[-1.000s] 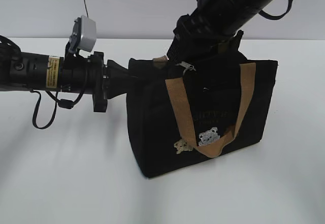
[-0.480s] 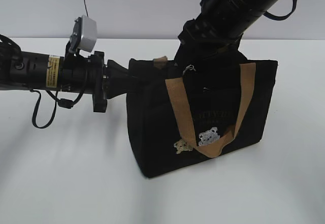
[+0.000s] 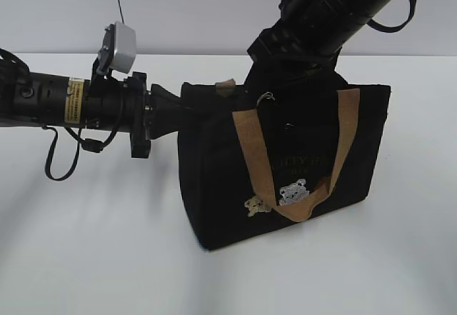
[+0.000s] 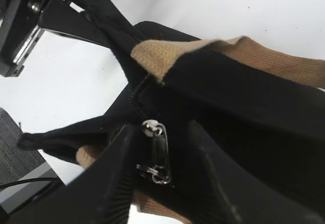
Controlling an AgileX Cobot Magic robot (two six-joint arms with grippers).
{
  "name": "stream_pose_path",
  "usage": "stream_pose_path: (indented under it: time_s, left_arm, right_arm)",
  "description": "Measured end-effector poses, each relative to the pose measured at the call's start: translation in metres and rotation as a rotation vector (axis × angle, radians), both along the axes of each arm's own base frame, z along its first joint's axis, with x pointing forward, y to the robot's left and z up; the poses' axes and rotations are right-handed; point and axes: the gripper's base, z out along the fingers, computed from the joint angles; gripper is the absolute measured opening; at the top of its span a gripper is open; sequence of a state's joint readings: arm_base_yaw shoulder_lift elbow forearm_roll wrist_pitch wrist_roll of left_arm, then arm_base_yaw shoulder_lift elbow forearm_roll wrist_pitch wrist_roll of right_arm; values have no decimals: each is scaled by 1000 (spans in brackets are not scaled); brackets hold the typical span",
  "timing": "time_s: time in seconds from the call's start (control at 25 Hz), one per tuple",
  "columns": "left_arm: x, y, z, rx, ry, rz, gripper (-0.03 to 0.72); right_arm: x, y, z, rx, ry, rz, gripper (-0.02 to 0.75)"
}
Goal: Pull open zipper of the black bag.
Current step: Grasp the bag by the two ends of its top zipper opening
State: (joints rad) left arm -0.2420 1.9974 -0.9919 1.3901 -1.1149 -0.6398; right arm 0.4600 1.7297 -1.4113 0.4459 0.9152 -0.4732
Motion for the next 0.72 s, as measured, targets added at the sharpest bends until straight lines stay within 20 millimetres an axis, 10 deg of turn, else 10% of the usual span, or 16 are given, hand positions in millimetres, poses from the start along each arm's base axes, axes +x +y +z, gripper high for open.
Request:
stream_pose_path:
  time_s: [0.36, 0.72]
  left_arm:
    - [0, 0, 0, 0, 0, 0, 17]
    - [0, 0, 0, 1, 0, 1, 17]
  right_arm:
    - [1, 2, -9, -1, 47, 4, 232]
    - [1, 3, -10, -5, 66, 13, -15]
